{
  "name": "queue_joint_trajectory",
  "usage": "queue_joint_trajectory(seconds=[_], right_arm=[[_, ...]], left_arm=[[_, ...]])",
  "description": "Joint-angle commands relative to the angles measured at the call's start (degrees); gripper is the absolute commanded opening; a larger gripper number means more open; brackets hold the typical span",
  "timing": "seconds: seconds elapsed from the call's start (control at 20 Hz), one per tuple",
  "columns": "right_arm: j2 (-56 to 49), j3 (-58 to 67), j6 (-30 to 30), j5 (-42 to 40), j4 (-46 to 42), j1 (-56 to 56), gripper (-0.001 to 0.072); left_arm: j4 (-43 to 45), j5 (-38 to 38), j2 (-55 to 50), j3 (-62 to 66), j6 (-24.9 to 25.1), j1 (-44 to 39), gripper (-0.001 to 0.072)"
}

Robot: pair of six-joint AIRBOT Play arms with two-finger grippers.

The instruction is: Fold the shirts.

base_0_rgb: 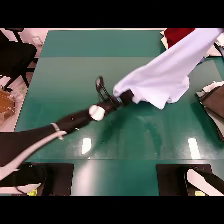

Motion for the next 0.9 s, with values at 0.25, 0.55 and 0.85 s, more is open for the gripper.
queue_joint_trajectory(seconds=[0.25, 0.55, 0.85], right_arm=[[1.29, 0.07, -1.40, -3.80, 24.74, -16.24, 0.0020], [6.01, 0.09, -1.27, -0.83, 29.11, -12.83, 0.0020], [20.39, 0.09, 2.32, 4.85, 28.59, -10.23, 0.0020]], left_arm=[[47.93, -44.89, 29.18, 0.94, -1.40, 22.40, 0.0022], [71.97, -64.35, 37.31, 17.64, 8.44, 24.55, 0.0025], [72.59, -66.84, 37.31, 36.35, 16.98, 24.57, 0.0025]])
